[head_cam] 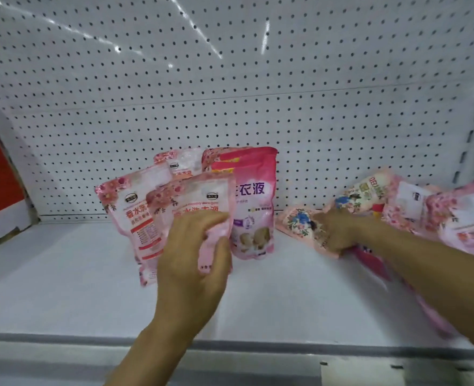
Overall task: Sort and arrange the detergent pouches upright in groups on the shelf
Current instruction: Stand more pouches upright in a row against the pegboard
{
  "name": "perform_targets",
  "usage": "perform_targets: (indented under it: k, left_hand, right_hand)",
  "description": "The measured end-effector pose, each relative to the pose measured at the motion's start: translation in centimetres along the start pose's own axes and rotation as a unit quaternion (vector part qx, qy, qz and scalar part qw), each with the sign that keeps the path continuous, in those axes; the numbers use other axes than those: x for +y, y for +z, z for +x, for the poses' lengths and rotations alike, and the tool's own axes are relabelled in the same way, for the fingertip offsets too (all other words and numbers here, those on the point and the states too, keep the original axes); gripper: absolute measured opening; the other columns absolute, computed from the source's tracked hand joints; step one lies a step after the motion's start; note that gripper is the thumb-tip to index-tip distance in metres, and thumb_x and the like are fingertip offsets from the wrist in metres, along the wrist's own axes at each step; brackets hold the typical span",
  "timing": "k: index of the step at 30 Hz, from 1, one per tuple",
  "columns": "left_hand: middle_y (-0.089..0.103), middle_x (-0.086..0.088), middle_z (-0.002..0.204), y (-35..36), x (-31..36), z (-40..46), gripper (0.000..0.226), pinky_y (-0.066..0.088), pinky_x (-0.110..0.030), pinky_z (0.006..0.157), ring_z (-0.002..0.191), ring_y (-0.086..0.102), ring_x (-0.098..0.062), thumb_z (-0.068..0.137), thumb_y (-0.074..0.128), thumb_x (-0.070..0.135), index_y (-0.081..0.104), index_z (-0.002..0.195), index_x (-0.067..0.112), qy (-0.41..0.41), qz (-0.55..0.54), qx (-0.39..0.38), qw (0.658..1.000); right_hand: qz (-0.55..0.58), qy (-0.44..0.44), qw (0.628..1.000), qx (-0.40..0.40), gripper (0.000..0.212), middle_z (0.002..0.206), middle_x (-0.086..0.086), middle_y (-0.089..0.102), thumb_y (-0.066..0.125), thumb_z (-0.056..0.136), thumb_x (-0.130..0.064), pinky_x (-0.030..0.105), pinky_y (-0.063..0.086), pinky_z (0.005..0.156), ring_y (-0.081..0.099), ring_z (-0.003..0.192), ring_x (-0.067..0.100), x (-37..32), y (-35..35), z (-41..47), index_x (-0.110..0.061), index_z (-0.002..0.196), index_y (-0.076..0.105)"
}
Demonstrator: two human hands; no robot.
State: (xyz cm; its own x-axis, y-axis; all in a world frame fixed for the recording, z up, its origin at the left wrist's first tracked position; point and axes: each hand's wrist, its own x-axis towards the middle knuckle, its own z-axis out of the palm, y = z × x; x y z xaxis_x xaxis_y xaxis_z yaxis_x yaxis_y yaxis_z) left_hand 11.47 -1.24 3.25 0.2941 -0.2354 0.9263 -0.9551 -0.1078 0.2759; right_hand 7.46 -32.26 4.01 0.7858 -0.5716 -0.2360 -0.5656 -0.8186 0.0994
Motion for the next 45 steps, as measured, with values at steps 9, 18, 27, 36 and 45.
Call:
perform_targets:
  k: [9, 18, 27, 36, 45]
  left_hand:
    - [0.07, 0.021, 0.096, 7.8, 2.1, -1.8, 0.018, 0.051, -0.015, 0.067, 0.089, 0.065, -0.004, 0.092, 0.06, 0.022, 0.07, 0.102, 0.033, -0.187, -0.114, -0.239, 0.946]
    - [0.064, 0.012, 0.106, 14.6, 2.8, 0.7, 0.016, 0.054, -0.026, 0.077, 0.085, 0.06, -0.003, 0.093, 0.064, 0.024, 0.064, 0.108, 0.03, -0.37, -0.181, -0.309, 0.857]
    - [0.048, 0.008, 0.123, 17.5, 2.7, 0.5, 0.067, 0.051, -0.037, 0.096, 0.112, 0.051, -0.01, 0.073, 0.084, 0.029, 0.043, 0.126, 0.026, -0.385, -0.11, -0.264, 0.877]
    - [0.077, 0.005, 0.088, 16.3, 2.2, 1.6, 0.027, 0.061, -0.039, 0.079, 0.085, 0.074, -0.014, 0.097, 0.055, 0.036, 0.071, 0.113, 0.021, -0.391, -0.142, -0.059, 0.907]
    - [0.079, 0.004, 0.082, 11.6, 2.2, 2.2, 0.021, 0.061, -0.026, 0.061, 0.076, 0.076, -0.014, 0.099, 0.054, 0.026, 0.073, 0.092, 0.025, -0.411, -0.231, -0.037, 0.881]
  right_hand:
    - [-0.212, -0.133, 0.964, 0.092, 0.004, 0.088, -0.002, 0.056, 0.053, 0.091, -0.018, 0.03, 0.043, 0.073, 0.056, 0.088, 0.023, -0.4, -1.2, -2.1, -0.019, 0.089, 0.056]
    - [-0.254, -0.16, 0.953, 0.039, 0.066, 0.132, 0.005, 0.05, 0.067, 0.082, -0.019, 0.037, 0.045, 0.077, 0.054, 0.118, 0.027, 0.8, -1.1, -1.5, -0.023, 0.141, 0.039]
    - [0.045, -0.183, 0.976, 0.112, 0.033, 0.066, 0.005, 0.055, 0.043, 0.097, -0.02, 0.026, 0.044, 0.053, 0.055, 0.057, 0.021, 0.6, -6.0, -3.8, -0.009, 0.066, 0.049]
    - [0.296, -0.145, 0.938, 0.105, 0.052, 0.077, 0.012, 0.074, 0.051, 0.096, -0.048, 0.034, 0.054, 0.063, 0.07, 0.066, 0.026, 6.9, -12.3, -2.6, -0.002, 0.08, 0.069]
    - [0.136, 0.097, 0.985, 0.044, 0.035, 0.064, 0.01, 0.052, 0.073, 0.085, -0.032, 0.026, 0.045, 0.051, 0.05, 0.053, 0.022, 12.6, -9.8, 2.3, -0.001, 0.077, 0.059]
